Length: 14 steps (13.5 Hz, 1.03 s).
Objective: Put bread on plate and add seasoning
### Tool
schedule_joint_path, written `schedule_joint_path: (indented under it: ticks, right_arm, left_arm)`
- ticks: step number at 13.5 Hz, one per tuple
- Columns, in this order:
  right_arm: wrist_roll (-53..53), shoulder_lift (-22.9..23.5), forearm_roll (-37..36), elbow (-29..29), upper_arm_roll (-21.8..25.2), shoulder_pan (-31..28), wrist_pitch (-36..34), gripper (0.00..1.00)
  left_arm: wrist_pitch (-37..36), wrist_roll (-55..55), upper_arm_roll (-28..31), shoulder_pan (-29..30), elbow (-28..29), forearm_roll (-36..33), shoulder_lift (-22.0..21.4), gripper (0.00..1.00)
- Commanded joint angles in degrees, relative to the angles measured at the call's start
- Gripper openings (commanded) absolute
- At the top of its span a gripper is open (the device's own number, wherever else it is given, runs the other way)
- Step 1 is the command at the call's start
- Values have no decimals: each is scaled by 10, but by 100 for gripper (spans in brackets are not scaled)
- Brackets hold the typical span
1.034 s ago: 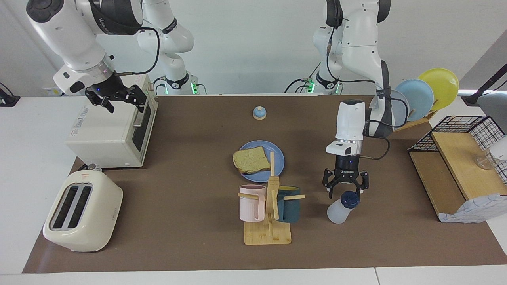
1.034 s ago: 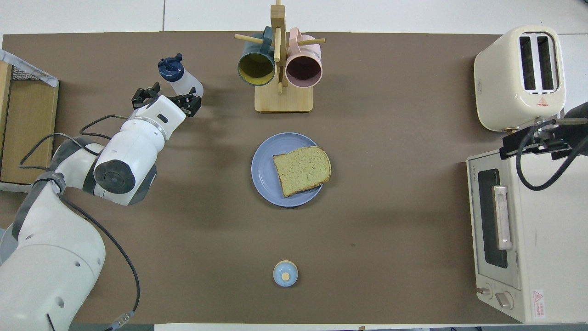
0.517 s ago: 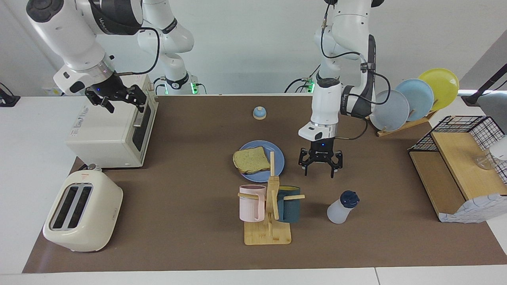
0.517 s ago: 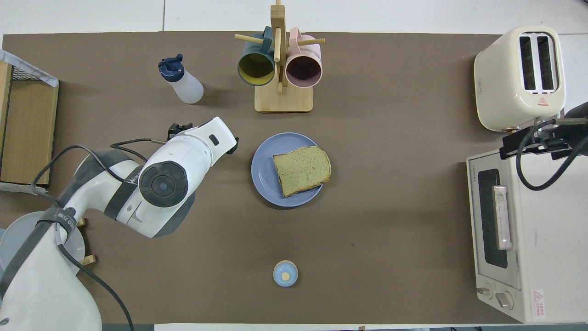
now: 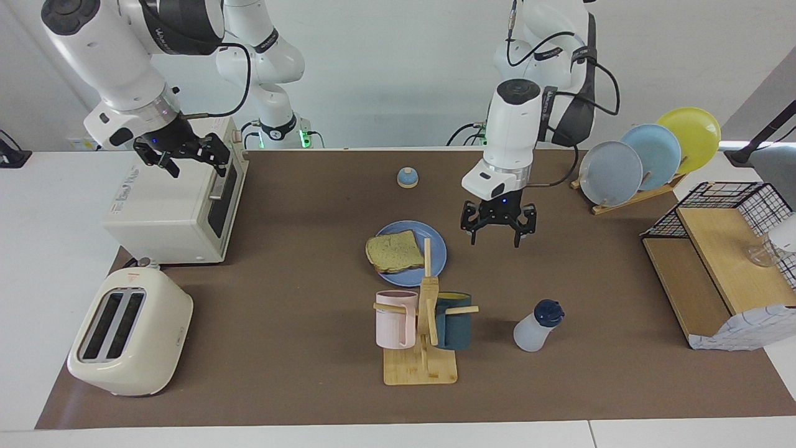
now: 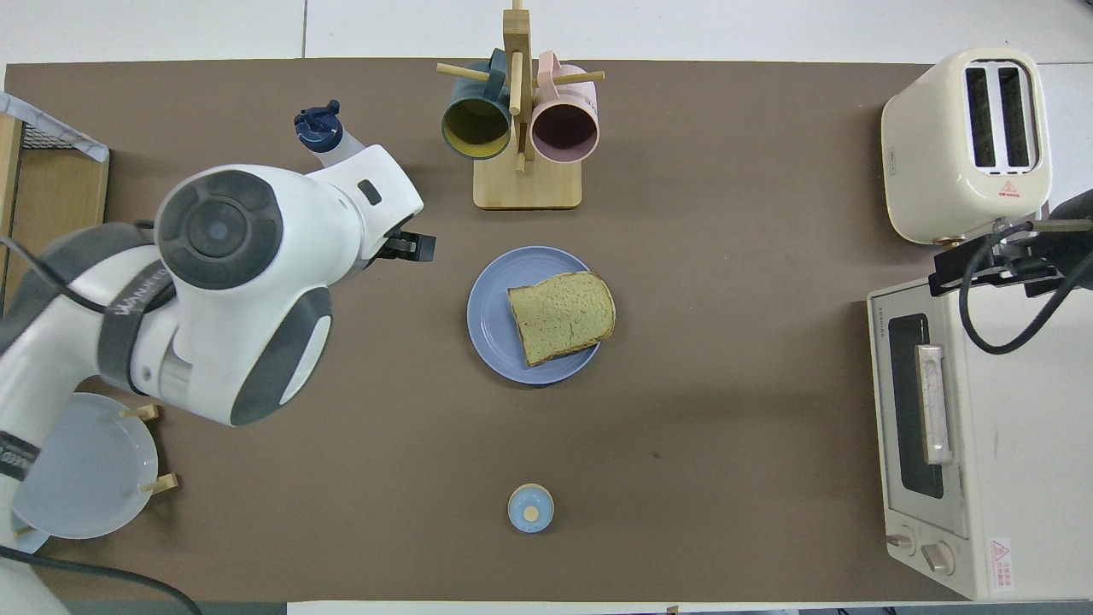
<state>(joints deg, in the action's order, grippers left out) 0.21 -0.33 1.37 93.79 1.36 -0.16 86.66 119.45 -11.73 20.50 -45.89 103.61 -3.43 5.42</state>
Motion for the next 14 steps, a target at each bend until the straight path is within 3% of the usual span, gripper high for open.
schedule_joint_path:
  ticks: [1, 5, 8, 14]
  right_arm:
    - [-10, -7, -6, 7, -5, -6, 4, 100]
    - [-9, -7, -6, 7, -5, -6, 4, 100]
    - [-9, -7, -6, 7, -5, -7, 4, 100]
    - [-9, -7, -6, 7, -5, -6, 4, 100]
  left_arm:
    - [-124, 86, 2, 46, -78, 33, -6, 100]
    - [-230, 219, 4, 133, -101, 39, -42, 100]
    - [-265, 301, 5, 201, -98, 39, -66, 100]
    - [-257, 297, 5, 224, -87, 33, -74, 100]
